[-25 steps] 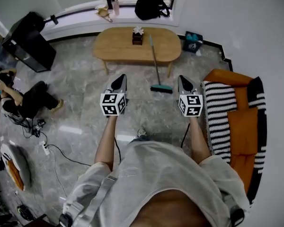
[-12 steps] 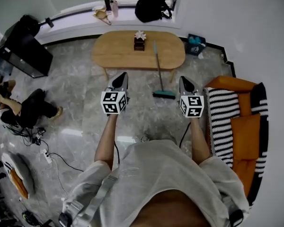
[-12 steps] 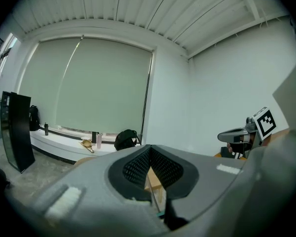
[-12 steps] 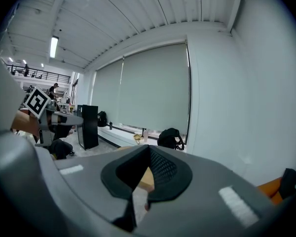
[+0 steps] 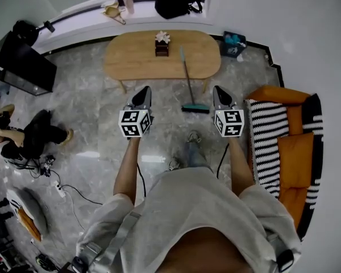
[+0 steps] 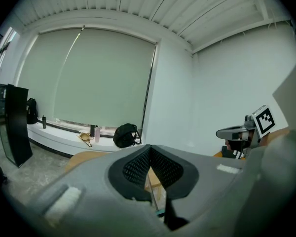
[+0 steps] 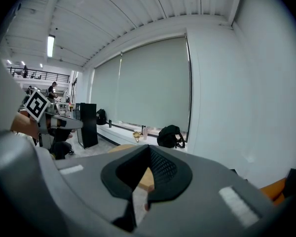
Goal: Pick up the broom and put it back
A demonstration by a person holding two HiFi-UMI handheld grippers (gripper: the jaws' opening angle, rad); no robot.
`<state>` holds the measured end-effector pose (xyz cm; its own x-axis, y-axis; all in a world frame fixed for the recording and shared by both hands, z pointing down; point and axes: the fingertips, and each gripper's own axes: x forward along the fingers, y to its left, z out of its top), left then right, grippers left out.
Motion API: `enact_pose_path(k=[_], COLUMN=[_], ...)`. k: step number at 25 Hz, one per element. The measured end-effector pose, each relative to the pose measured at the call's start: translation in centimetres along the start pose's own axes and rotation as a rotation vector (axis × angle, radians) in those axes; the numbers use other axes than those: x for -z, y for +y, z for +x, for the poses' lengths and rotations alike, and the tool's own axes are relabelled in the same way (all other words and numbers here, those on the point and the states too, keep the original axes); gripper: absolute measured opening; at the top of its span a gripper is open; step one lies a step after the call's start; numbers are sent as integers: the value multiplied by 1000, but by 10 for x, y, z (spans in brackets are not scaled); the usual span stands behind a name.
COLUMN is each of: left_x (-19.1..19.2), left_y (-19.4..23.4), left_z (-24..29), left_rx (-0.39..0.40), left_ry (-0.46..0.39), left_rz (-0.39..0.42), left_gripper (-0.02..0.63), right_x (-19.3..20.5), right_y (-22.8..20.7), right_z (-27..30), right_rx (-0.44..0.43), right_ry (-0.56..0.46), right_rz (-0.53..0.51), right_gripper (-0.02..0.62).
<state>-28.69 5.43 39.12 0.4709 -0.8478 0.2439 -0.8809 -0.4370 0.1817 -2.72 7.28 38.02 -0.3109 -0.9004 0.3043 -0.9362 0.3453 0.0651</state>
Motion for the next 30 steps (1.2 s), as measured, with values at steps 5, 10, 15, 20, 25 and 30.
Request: enact_pose_path(k=[5, 10, 15, 20, 25, 30], left_x=[-5, -14, -19, -22, -16, 10], left_y=[1, 0, -4, 6, 13, 18], left_z=[38, 77, 112, 137, 158, 166], left_rx=[-33, -72, -110, -164, -200, -207], left_ry=[15, 27, 43, 50, 54, 90], left_rz=[-1, 7, 16, -8, -35, -64], left_gripper=[2, 2, 2, 2, 2, 2], right_x=[-5, -9, -7, -6, 10, 33], right_y=[-27, -55, -82, -97, -114, -113], right_z=[36, 73, 105, 133, 162, 176], right_rx=[-29, -73, -117, -164, -179, -182], right_ry=[-7, -10, -1, 3, 20, 52], right_rz=[8, 26, 42, 62, 84, 99], right_gripper=[0, 0, 0, 0, 0, 0])
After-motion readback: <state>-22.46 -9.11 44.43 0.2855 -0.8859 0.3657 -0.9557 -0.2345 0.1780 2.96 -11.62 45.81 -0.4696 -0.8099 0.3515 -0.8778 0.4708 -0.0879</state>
